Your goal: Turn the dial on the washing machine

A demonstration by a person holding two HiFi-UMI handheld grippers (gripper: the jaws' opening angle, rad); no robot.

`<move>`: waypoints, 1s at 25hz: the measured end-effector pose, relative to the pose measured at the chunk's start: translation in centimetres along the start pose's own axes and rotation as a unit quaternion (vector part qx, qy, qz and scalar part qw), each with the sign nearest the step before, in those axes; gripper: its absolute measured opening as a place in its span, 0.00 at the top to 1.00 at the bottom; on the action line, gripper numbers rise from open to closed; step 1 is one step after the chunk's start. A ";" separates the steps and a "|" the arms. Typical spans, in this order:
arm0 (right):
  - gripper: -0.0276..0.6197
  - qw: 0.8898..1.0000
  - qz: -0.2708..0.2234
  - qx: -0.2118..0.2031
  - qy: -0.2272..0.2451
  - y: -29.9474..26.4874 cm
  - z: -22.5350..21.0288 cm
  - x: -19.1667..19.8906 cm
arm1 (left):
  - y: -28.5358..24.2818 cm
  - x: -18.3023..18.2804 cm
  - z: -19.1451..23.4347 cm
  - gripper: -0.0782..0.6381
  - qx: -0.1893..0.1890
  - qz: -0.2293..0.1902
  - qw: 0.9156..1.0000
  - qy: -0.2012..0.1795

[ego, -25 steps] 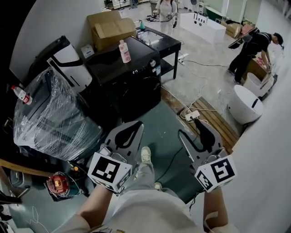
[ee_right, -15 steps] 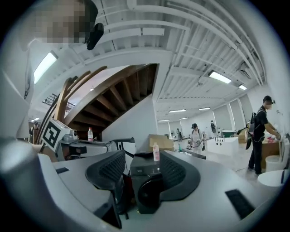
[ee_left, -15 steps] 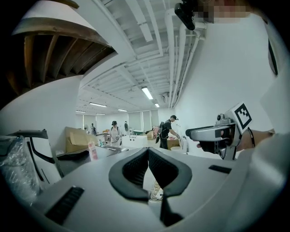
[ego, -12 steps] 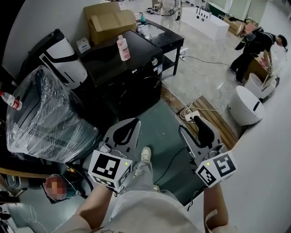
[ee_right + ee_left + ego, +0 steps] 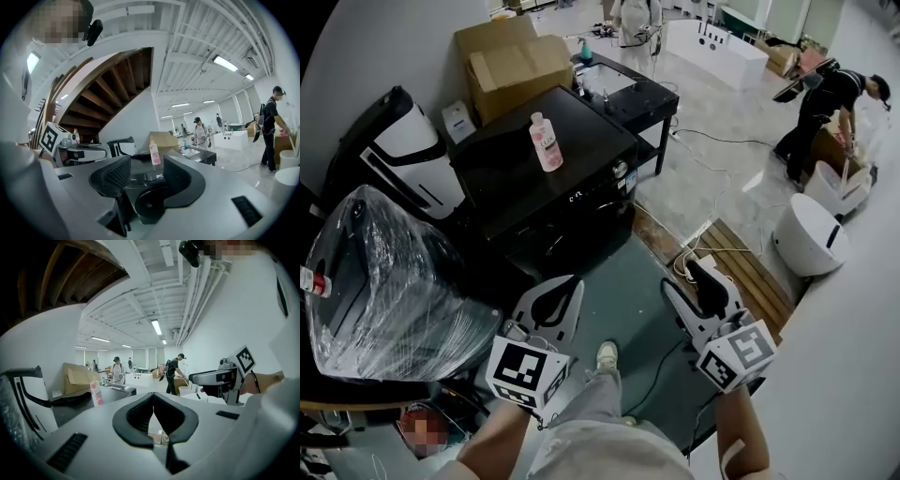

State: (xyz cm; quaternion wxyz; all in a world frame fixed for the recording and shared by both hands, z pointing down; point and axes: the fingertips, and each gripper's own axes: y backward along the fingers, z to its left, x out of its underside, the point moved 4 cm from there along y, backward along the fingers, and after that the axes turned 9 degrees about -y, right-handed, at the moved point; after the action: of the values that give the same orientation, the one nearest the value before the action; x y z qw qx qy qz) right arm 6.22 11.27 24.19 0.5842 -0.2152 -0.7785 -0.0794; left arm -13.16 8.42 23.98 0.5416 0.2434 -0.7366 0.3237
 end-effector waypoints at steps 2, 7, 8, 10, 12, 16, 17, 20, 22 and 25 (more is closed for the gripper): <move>0.58 1.000 0.006 0.003 -0.001 -3.0 -1.4 -0.3 | -2.1 0.3 1.9 0.86 0.010 0.000 1.000 0.000; 0.58 1.000 0.010 0.008 0.014 -9.2 -3.8 -1.6 | -6.9 0.4 6.5 0.86 0.018 -0.004 1.000 -0.010; 0.58 1.000 0.012 0.008 0.017 -10.2 -4.3 -1.7 | -7.7 0.7 7.5 0.86 0.011 -0.001 1.000 -0.012; 0.58 1.000 0.017 0.006 0.025 -12.1 -5.1 -1.8 | -9.0 1.3 9.3 0.86 -0.005 0.006 1.000 -0.004; 0.58 0.999 0.025 0.002 0.039 -13.7 -6.0 -1.9 | -10.1 1.8 10.4 0.86 -0.011 0.010 1.000 0.010; 0.58 0.997 0.042 -0.011 0.056 -16.9 -8.2 -2.0 | -11.8 2.9 11.1 0.86 -0.028 0.026 0.999 0.033; 0.58 0.997 0.048 -0.014 0.058 -17.7 -8.9 -1.9 | -12.2 3.1 11.2 0.86 -0.036 0.030 0.998 0.038; 0.58 0.996 0.056 -0.034 0.054 -20.1 -11.1 -1.8 | -13.7 3.3 11.8 0.86 -0.065 0.041 0.996 0.046; 0.59 0.995 0.059 -0.057 0.048 -21.5 -12.4 -1.7 | -14.9 3.2 12.0 0.86 -0.087 0.047 0.994 0.049; 0.59 0.992 0.074 -0.091 0.044 -23.3 -14.4 -1.4 | -17.1 2.9 11.9 0.86 -0.109 0.057 0.992 0.039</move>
State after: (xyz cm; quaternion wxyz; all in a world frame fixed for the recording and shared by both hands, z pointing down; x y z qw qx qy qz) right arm 9.16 -15.29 30.23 0.6006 -0.3205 -0.7233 -0.1159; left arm -9.51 -11.87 27.92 0.5740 0.1274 -0.7586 0.2808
